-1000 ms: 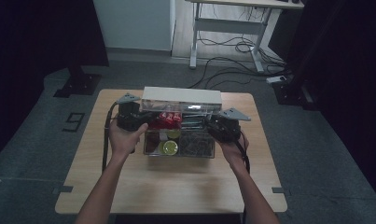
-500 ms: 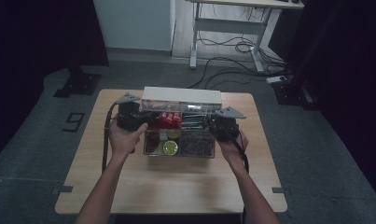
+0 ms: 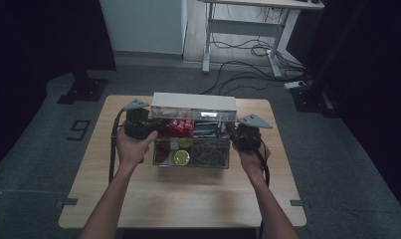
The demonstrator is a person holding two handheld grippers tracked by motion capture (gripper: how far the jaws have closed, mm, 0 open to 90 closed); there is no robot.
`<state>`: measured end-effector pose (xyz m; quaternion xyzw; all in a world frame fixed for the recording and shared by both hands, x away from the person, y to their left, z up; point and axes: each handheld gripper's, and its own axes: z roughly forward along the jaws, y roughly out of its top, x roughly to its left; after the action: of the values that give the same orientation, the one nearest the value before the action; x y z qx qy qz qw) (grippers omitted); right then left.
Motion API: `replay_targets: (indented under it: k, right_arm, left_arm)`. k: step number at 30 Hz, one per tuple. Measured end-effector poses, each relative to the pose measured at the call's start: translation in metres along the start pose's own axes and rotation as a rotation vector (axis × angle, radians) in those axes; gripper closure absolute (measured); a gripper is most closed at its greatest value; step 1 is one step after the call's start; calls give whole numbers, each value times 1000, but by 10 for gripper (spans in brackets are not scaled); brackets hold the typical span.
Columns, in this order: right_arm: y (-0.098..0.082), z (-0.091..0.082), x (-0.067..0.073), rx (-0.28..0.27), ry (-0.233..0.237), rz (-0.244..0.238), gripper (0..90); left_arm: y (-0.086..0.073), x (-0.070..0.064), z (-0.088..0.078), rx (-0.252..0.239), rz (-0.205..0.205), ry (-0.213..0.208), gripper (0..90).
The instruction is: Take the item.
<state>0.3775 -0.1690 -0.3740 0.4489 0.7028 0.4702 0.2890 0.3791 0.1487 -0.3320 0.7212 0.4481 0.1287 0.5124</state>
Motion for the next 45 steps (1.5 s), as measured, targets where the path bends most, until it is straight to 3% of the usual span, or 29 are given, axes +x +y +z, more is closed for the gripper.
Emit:
replay_targets:
  k: [20, 45]
  right_arm:
    - [0, -3, -1, -9, 6, -7, 889]
    - [-6, -13, 3, -32, -8, -57, 894]
  left_arm:
    - [1, 0, 0, 0, -1, 0, 889]
    - [1, 0, 0, -1, -2, 2, 888]
